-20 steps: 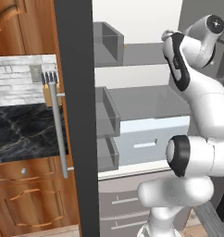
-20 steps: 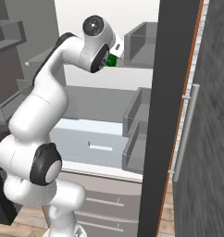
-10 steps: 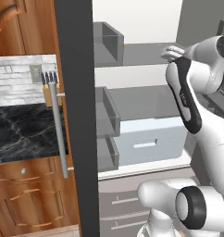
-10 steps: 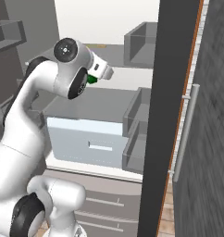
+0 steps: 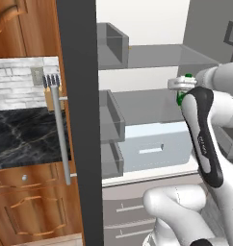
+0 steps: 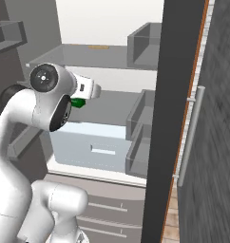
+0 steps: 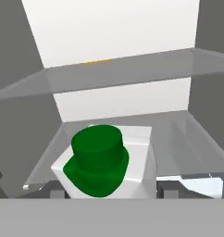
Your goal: Take out the milk from the fridge and place it on the tray on the counter. Then take the sugar cube near the tray and place it in the tray.
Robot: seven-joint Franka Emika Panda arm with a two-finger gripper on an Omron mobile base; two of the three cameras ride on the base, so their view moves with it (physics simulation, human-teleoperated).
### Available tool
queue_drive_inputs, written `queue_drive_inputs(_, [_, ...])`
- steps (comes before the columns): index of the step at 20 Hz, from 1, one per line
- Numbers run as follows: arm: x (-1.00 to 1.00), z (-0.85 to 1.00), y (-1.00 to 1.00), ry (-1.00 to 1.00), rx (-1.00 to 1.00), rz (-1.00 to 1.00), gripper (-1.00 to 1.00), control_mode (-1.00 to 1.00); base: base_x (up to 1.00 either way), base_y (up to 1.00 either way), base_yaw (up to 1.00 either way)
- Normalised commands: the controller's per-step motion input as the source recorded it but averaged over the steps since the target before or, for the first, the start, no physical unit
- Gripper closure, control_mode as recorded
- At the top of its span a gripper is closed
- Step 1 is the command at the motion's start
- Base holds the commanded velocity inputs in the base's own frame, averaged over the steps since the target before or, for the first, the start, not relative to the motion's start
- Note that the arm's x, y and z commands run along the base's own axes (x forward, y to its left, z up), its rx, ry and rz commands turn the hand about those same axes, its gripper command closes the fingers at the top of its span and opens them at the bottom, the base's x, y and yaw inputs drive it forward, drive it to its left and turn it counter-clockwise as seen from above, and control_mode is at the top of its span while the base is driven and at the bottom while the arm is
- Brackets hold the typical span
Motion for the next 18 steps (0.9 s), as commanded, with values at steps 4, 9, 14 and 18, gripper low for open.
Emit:
queue_drive_inputs(4, [-0.2,-0.05,0.18,0.11,-0.12,0.22,1.0,-1.0,0.0,0.0,0.0])
queue_drive_inputs(9, [-0.09,-0.1,-0.01,0.1,0.02,0.14,1.0,-1.0,0.0,0.0,0.0])
queue_drive_inputs(14, [-0.58,-0.02,0.02,0.0,0.0,0.07,1.0,-1.0,0.0,0.0,0.0])
queue_drive_inputs(18, [-0.19,-0.02,0.02,0.01,0.0,0.01,1.0,1.0,-0.72,0.14,0.02])
